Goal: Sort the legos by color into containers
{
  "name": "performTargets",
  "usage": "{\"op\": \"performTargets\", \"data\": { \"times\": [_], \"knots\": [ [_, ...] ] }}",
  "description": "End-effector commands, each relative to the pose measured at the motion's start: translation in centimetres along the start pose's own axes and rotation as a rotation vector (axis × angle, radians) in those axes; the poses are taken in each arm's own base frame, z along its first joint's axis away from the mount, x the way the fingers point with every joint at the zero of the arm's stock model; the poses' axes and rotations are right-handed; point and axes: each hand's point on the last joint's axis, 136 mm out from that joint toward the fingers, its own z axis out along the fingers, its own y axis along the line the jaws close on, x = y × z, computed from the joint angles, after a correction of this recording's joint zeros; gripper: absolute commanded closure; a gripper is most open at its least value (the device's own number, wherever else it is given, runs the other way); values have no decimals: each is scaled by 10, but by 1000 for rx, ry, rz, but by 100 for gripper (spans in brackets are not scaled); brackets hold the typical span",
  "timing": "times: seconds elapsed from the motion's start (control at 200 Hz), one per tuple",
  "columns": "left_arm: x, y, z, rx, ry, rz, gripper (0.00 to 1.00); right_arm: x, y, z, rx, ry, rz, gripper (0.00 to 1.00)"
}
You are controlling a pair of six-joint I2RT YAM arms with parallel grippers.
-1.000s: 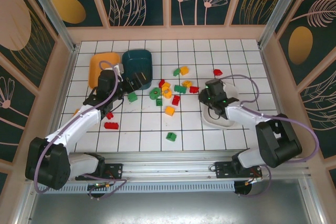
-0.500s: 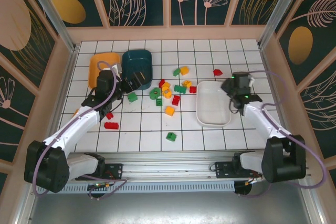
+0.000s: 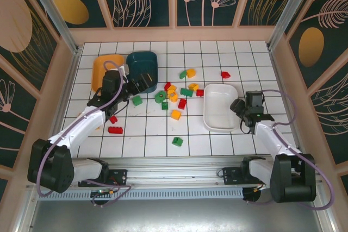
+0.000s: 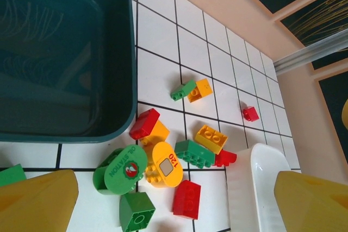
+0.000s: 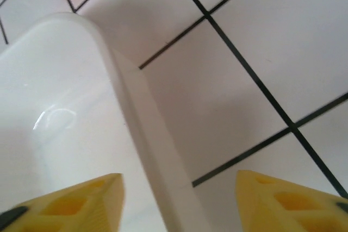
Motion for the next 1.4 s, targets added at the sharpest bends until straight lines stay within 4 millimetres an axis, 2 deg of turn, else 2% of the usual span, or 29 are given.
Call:
{"op": "performTargets", "data": {
  "times": [0.0, 0.075, 0.17, 0.225, 0.385, 0.53, 0.631, 0.761, 0.851, 0.911, 0.991, 1.111, 1.126, 1.186, 1.271, 1.396],
  "knots": [
    [1, -6, -3, 32, -8, -5, 7, 10, 8, 11, -43, 55, -27, 55],
    [2, -5, -3, 34, 0, -6, 8, 13, 11, 16, -55, 72, -34, 65],
    [0, -6, -7, 27, -9, 3, 7, 12, 9, 17, -24, 80, -65, 68],
    [-1, -5, -10, 17, -18, 12, 6, 13, 8, 16, 6, 86, -88, 75],
    [-4, -6, -12, 10, -26, 19, 6, 16, 12, 10, 46, 63, -153, 85],
    [-7, -10, -13, 20, -29, 15, 6, 16, 16, 0, 75, 41, -206, 93],
    [-12, -16, -15, 26, -38, 23, 6, 11, 23, -14, 67, 6, -210, 97],
    [-19, -15, -20, -3, -67, 34, 6, -12, 45, -41, -1, -89, -187, 99],
    [-24, -9, -25, -32, -104, 33, 5, -39, 76, -58, -87, -157, -185, 100],
    [-26, -3, -27, -55, -124, 27, 4, -58, 103, -60, -144, -193, -201, 100],
    [-26, 7, -29, -73, -131, 8, 3, -76, 144, -49, -232, -223, -244, 100],
    [-21, 19, -27, -91, -110, -15, 3, -103, 203, -17, -323, -259, -294, 100],
    [-20, 21, -27, -95, -107, -19, 3, -104, 208, -8, -323, -250, -299, 100],
    [-19, 24, -27, -100, -97, -23, 4, -120, 234, 10, -340, -262, -315, 100],
    [-16, 29, -26, -117, -85, -19, 3, -130, 266, 47, -351, -234, -353, 100],
    [-13, 37, -27, -137, -70, -22, 3, -132, 293, 109, -321, -171, -376, 100]
  ]
}}
